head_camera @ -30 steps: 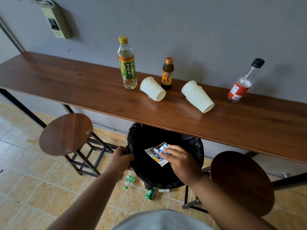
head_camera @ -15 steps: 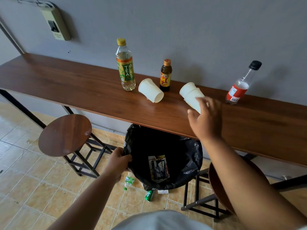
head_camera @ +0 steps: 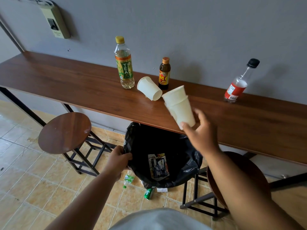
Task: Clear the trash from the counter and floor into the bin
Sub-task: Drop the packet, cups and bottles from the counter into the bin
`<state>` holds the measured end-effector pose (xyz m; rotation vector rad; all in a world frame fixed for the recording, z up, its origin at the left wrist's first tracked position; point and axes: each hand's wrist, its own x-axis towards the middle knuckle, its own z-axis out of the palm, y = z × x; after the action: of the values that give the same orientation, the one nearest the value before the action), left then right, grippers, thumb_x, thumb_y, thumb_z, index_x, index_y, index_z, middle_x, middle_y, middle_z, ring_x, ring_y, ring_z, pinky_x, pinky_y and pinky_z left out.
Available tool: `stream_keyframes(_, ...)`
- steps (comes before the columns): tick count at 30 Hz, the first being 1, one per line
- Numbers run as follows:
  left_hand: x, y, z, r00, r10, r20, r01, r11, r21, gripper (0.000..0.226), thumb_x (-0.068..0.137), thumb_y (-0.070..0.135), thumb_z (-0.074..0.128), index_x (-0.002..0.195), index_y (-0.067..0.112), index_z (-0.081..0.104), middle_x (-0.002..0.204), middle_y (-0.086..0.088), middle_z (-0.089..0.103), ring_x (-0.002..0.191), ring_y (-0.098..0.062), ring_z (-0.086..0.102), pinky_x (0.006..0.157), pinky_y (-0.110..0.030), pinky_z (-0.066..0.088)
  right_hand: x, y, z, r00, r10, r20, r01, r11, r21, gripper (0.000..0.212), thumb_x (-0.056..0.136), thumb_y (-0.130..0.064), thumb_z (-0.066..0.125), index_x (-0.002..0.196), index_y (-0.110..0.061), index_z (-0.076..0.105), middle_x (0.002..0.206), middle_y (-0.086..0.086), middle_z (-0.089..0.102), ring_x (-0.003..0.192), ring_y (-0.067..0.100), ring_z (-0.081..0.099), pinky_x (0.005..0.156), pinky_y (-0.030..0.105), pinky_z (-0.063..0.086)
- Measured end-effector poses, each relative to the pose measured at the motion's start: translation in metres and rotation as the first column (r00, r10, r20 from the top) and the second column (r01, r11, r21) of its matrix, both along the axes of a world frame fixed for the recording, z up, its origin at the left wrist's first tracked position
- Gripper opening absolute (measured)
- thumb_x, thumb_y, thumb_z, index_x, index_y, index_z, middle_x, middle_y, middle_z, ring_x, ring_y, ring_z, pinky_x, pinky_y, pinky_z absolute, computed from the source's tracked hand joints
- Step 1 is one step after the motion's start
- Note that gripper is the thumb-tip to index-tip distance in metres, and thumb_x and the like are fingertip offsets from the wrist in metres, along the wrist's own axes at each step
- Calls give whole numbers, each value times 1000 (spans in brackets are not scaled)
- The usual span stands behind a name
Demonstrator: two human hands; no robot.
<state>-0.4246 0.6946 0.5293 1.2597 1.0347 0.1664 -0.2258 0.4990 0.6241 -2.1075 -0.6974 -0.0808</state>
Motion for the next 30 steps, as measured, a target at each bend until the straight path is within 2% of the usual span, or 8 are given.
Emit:
stream_keyframes(4,2,-1,-3,999,12,-30,-11,999,36,28,84,-9,59,109,0,54,100,-23,66,77,-30,70,57,-37,59,-51,-21,-40,967,235,-96,-246,960,-131,57,76,-38,69,128,-19,53,112,-6,60,98,13,60,75,26,51)
stream_keyframes(9,-1,-7,-2,999,4,-32,-3,999,39,32,84,-8,59,114,1,54,103,-23,67,84,-33,71,61,-39,61,-56,-27,-82,945,264,-196,-323,857,-401,60,81,-33,69,135,-17,48,129,2,57,114,21,56,88,28,47)
stream_keyframes(13,-2,-12,0,1000,-5,-29,6,999,48,32,84,-9,58,114,0,53,103,-24,67,78,-30,70,54,-34,59,-52,-28,-82,938,297,-177,-345,833,-431,59,87,-34,65,139,-16,46,139,3,52,124,21,51,101,31,43)
stream_keyframes(17,-4,-13,-2,1000,-10,-25,11,999,36,32,84,-8,59,114,0,53,106,-27,67,82,-34,71,58,-38,60,-39,-32,-62,947,320,-40,-316,893,-320,42,86,-28,67,125,-13,60,122,4,64,113,20,60,95,30,48)
stream_keyframes(21,-5,-17,-2,1000,-5,-18,5,1000,18,30,86,-9,57,115,-1,53,105,-27,67,79,-33,71,54,-35,59,-3,-34,-14,968,115,223,-100,992,-78,20,83,-18,70,102,-10,72,89,-1,71,75,9,63,72,4,44)
stream_keyframes(24,-2,-22,1,1000,-1,-17,1,1000,25,28,87,-10,56,114,-2,52,100,-25,67,75,-31,70,50,-32,58,53,-40,24,926,-213,312,186,976,116,11,84,-22,66,87,-14,72,71,-1,66,60,8,54,56,13,36)
stream_keyframes(27,0,-28,3,1000,-3,-10,3,1000,26,25,88,-12,54,111,-3,52,94,-23,65,70,-29,69,46,-28,56,123,-45,43,877,-453,159,422,885,196,30,79,-32,65,101,-12,65,97,8,68,83,20,62,71,24,43)
stream_keyframes(30,0,-33,2,1000,0,-15,1,999,36,25,86,-14,55,110,-5,52,93,-23,64,70,-30,68,46,-29,57,173,-47,45,845,-535,9,535,845,-18,68,70,-42,75,124,-9,49,126,15,55,114,33,54,91,36,44)
